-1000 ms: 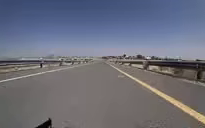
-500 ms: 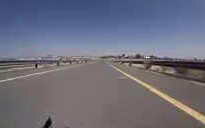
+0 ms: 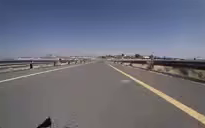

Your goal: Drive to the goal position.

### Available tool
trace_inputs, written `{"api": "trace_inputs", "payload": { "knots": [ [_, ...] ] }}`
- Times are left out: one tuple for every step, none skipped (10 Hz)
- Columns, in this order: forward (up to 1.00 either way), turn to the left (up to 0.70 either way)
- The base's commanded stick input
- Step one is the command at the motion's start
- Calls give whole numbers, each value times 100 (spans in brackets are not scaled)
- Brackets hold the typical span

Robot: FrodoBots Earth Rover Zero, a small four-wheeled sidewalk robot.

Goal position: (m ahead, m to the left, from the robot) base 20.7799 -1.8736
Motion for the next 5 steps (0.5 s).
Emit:
{"api": "trace_inputs", "payload": {
  "knots": [
    [100, 0],
    [100, 0],
    [100, 0],
    [100, 0],
    [100, 27]
  ]
}}
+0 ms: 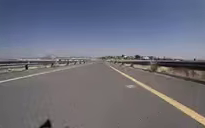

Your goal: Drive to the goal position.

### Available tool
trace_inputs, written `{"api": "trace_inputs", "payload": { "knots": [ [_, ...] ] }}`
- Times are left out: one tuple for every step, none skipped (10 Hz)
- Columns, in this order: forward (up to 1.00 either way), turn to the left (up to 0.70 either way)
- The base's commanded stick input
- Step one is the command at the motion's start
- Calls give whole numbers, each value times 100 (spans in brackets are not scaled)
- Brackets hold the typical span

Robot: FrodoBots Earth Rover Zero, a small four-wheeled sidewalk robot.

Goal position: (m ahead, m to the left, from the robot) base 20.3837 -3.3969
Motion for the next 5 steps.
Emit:
{"api": "trace_inputs", "payload": {
  "knots": [
    [100, 27],
    [100, 0],
    [100, 0],
    [100, 0],
    [100, 0]
  ]
}}
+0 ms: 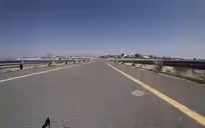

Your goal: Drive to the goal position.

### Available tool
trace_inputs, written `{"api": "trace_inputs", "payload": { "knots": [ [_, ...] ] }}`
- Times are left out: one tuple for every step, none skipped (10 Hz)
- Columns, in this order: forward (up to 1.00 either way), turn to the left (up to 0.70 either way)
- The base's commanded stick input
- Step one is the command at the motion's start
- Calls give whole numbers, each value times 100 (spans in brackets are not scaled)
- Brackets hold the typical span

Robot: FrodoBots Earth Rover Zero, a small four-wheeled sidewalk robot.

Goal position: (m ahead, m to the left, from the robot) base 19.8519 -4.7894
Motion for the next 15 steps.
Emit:
{"api": "trace_inputs", "payload": {
  "knots": [
    [100, 0],
    [100, 0],
    [100, 0],
    [100, 0],
    [100, 0],
    [100, 0],
    [100, 0],
    [100, 0],
    [100, 0],
    [100, 0],
    [100, 0],
    [100, 0],
    [100, 0],
    [100, 0],
    [100, 0]
  ]
}}
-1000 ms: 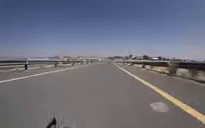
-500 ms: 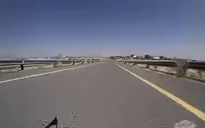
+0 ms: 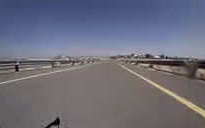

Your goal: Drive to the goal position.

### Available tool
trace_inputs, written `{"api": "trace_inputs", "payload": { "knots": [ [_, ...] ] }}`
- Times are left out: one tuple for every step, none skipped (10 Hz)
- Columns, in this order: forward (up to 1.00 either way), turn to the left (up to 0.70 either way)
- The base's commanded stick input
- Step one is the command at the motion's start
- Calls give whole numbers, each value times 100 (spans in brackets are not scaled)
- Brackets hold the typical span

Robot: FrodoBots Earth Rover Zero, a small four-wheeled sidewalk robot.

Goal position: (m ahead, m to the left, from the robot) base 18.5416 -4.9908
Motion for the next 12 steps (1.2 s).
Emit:
{"api": "trace_inputs", "payload": {
  "knots": [
    [100, 0],
    [100, 0],
    [100, 0],
    [100, 0],
    [100, 0],
    [100, 0],
    [100, 0],
    [100, 0],
    [100, 0],
    [100, 0],
    [100, 0],
    [100, 0]
  ]
}}
